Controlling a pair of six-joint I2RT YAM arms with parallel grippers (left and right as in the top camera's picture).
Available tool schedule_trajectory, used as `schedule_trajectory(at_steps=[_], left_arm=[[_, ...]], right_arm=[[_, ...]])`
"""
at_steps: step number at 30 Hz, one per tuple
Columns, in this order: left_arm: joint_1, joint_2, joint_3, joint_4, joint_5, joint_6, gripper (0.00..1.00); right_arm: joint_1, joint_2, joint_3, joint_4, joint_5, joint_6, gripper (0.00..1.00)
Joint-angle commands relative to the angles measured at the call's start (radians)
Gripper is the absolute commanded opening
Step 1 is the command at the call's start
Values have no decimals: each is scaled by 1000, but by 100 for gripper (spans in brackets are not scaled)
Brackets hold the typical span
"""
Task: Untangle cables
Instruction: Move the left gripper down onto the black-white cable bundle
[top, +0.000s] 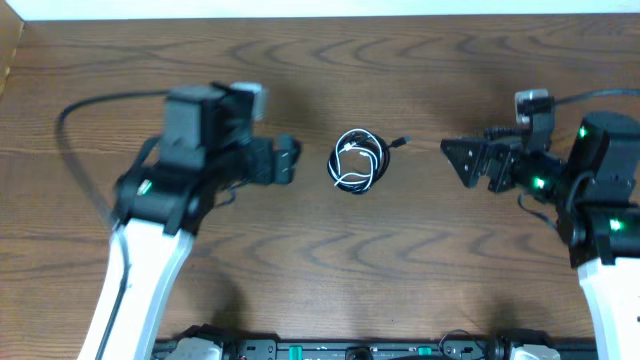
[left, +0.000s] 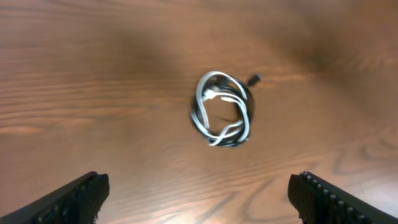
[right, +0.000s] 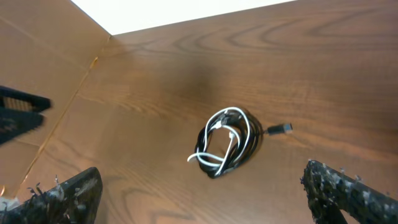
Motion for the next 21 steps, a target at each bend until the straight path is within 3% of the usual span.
schedule_trajectory(at_steps=[1,6,8,15,17,21], left_arm=[[-46,116,26,10,55,-2,97],[-62,265,26,60,59,-2,97],[-76,330,26,89,76,61,96],[-154,529,26,151,80,205,82],[-172,583,26,181,80,241,71],[-191,649,26,258,77,247,69]], right_arm=[[2,38,24,2,-4,0,99],[3,77,23,-10,-17,14,99],[3,87,23,-22,-16,-13,99],[3,89,23,-28,-15,-47,96],[3,89,23,-27,-14,-46,96],[3,89,23,-28,7,-45,96]])
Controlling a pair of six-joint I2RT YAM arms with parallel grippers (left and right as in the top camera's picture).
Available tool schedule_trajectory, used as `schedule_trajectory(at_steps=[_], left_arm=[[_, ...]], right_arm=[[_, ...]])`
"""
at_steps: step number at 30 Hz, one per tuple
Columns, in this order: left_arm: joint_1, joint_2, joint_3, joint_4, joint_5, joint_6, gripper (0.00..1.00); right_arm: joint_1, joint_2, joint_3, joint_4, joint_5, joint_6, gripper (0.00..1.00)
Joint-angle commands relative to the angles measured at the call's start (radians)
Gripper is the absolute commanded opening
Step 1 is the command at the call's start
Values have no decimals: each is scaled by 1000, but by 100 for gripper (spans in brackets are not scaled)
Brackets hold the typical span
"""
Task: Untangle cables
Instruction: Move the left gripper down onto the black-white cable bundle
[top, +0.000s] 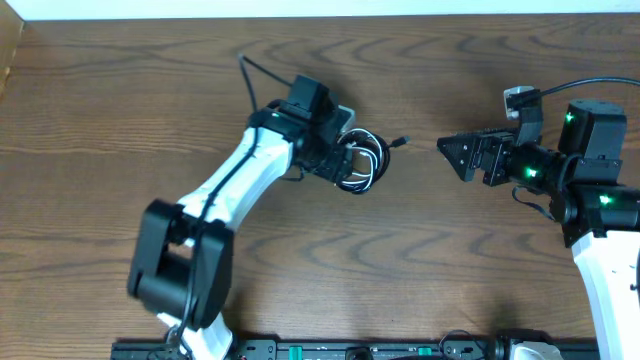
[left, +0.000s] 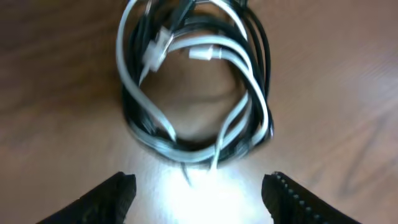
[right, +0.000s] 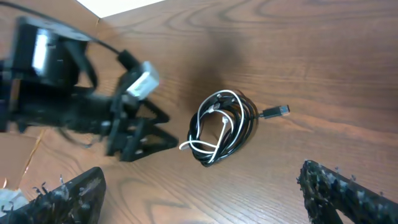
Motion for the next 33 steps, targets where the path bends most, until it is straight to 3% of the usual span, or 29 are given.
schedule_trajectory(at_steps=[1,5,10,12,32,33], left_arm=[[-13,45,14,34,2,46,69],[-26,80,14,61,-58,46,66],[-44,109,14,63,-59,45,37],[-50,109,14,64,-59,44,32],[-68,158,4,66,-59,21,31],[-68,158,4,67,-59,21,27]], right_arm=[[3,-2,18,1,10,-16,96],[3,-2,18,1,13,-16,96],[3,-2,18,1,19,-16,96],[3,-2,18,0,33,-15,96],[3,2,18,-7,43,-16,96],[3,3,18,-7,43,-16,96]])
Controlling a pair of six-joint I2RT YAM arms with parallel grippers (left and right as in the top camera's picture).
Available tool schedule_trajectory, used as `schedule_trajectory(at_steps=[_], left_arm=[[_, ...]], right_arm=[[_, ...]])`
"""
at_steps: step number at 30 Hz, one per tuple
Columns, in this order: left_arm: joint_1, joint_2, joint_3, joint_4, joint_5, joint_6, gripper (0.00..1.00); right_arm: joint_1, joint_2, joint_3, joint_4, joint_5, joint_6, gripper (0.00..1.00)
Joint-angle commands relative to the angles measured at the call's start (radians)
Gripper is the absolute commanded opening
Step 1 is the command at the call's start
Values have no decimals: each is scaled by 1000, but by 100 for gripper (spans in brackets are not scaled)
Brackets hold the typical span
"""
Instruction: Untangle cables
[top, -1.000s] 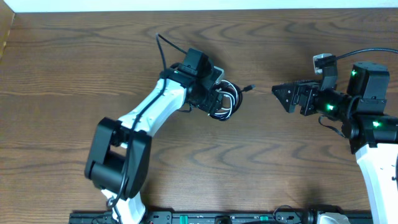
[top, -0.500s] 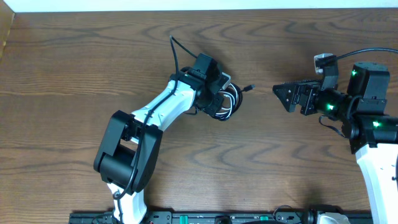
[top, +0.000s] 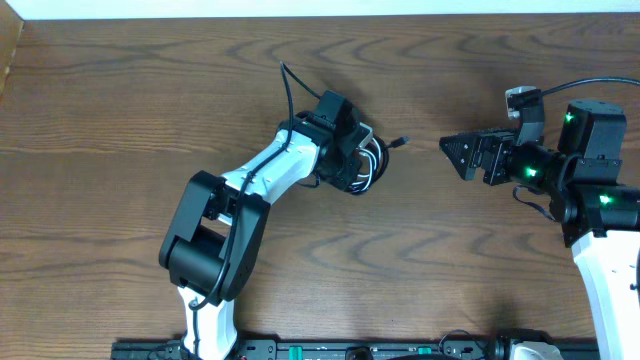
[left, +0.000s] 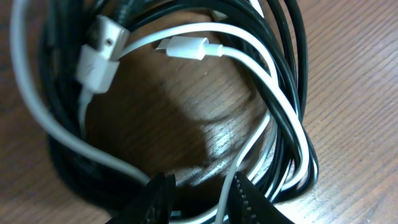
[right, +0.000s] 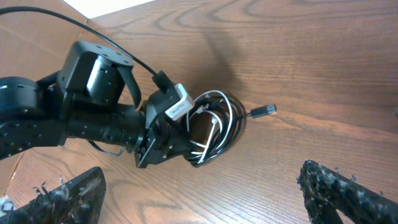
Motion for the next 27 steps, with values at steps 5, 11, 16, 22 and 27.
schedule_trajectory(at_steps=[5,11,16,22,27], left_arm=[[-2,-1,10,12,-5,-32,7],[-2,-149,71,-6,-4,-226,7],[-2,-325,76,11,-1,-380,7],[-2,-444,76,13,3,-431,8],[-2,-455,76,13,3,-467,7]], right_arm=[[3,11,18,-1,2,-15,96],[3,49,18,0,1,6,91],[6,97,18,26,-11,63,80],[71,141,18,118,-34,114,76],[148,174,18,212,-33,209,76]])
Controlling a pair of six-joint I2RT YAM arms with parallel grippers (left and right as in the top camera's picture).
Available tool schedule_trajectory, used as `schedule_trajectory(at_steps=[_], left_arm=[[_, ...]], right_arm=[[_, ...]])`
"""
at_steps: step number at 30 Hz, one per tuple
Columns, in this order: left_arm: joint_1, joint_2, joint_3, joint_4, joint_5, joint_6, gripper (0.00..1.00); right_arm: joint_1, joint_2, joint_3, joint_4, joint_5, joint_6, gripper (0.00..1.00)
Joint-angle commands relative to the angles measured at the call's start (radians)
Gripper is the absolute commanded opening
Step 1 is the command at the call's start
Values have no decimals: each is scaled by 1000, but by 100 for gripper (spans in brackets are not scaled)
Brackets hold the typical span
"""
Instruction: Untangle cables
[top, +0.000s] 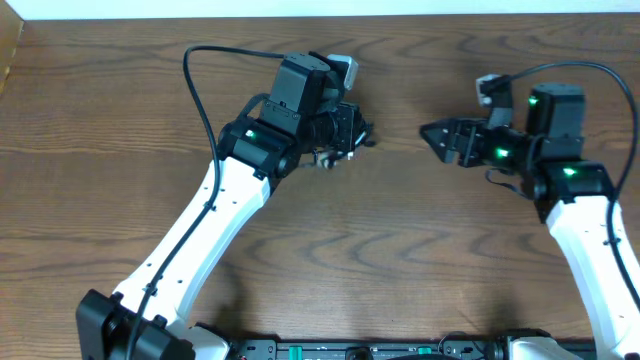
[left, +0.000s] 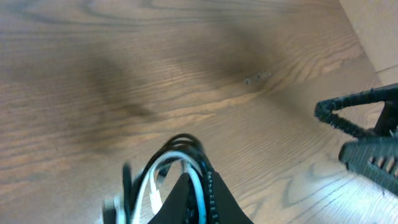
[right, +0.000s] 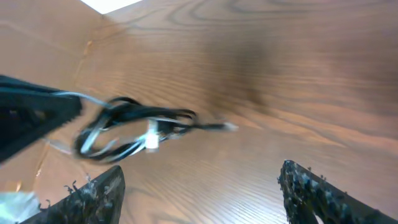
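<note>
The tangled bundle of black and white cables (top: 330, 154) hangs clear of the wooden table (top: 400, 260), pinched in my left gripper (top: 345, 132), which is shut on it. In the left wrist view the loops (left: 163, 175) stick out past the closed fingertips (left: 214, 200). In the right wrist view the bundle (right: 127, 122) dangles at mid-left with a plug end (right: 229, 127) trailing right. My right gripper (top: 438, 138) stands open to the right of the bundle, apart from it, with nothing between its fingers (right: 314, 196).
A cardboard wall (top: 8, 50) borders the table's left edge and a white wall runs along the back. The left arm's own black lead (top: 200, 80) loops over the table behind it. The right gripper's fingers (left: 364, 140) show at the right in the left wrist view.
The left gripper, then down on the bundle lying on the table, now holds it lifted off the wood and farther back. The right gripper has shifted left and back, still open.
The bundle lay at the table's middle with both grippers open on either side. The left gripper then stood open close over it, then nearly shut among the loops. Now the bundle hangs in the left gripper, with the open right gripper nearer.
</note>
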Motion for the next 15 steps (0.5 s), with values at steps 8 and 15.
schedule_trajectory(at_steps=[8,15], left_arm=[[-1,8,6,25,6,-167,7],[-1,8,6,43,5,-332,8]], right_arm=[[128,109,18,143,-20,251,78],[167,188,18,293,-76,340,80]])
